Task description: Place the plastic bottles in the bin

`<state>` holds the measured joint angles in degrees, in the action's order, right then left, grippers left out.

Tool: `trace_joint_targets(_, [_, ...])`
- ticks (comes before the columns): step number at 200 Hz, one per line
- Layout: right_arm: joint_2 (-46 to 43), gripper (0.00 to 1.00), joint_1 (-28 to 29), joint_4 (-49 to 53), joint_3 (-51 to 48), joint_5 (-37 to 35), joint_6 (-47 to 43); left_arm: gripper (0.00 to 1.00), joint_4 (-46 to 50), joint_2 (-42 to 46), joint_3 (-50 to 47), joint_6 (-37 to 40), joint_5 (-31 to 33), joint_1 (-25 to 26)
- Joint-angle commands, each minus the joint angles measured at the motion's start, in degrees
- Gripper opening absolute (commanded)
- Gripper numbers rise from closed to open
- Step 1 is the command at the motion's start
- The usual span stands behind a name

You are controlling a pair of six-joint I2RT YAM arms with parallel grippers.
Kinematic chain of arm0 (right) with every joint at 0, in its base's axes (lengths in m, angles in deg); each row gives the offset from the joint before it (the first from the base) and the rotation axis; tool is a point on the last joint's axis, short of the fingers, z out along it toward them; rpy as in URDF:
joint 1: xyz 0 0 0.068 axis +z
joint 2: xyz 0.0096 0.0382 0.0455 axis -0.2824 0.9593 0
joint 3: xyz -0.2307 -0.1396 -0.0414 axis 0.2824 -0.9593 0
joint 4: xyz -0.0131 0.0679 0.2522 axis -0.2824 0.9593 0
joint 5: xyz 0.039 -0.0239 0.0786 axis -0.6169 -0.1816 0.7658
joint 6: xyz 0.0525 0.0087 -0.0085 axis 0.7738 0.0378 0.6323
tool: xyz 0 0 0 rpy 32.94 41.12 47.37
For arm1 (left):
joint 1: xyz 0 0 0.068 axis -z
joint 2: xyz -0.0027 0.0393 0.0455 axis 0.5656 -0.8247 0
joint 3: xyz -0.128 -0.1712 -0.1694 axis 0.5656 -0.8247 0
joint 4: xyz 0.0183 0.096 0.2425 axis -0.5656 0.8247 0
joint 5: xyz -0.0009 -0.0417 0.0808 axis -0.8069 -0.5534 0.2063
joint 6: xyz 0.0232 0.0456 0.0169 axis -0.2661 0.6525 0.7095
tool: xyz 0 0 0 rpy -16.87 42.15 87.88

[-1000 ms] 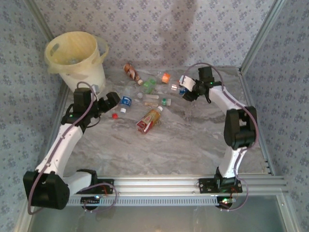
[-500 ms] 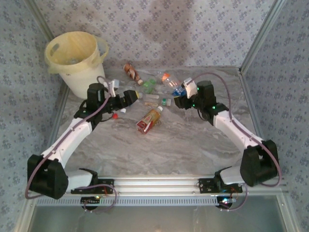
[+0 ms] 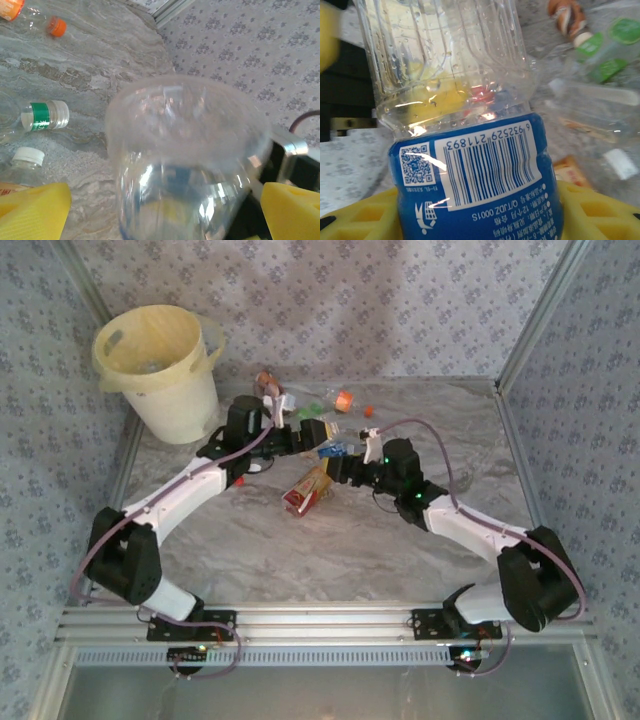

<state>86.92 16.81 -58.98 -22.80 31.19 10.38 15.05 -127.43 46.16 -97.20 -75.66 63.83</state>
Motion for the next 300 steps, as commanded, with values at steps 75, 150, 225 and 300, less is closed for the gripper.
trace_joint_targets(75, [2.15, 0.52, 2.20, -8.60, -1.04, 5.36, 4.11, 0.70, -1.73, -3.46, 4.08, -2.14, 8.18, 0.63])
trace_joint_targets(150, [-3.78, 0.88, -1.22, -0.91, -1.56, -0.04, -1.11, 0.53, 2.79, -2.70, 6.97, 0.20, 11.88, -1.29])
trace_joint_targets(225, [-18.02, 1.00, -4.98, 17.01, -5.51, -22.97, -6.98, 0.51, 6.48, 2.80, 9.75, 4.40, 21.30, -9.99])
trace_joint_targets(300, [-19.42, 1.00, -9.72, 19.89, -8.40, -26.77, -0.53, 0.51, -1.06, 9.67, 12.79, 21.10, 48.25, -17.95])
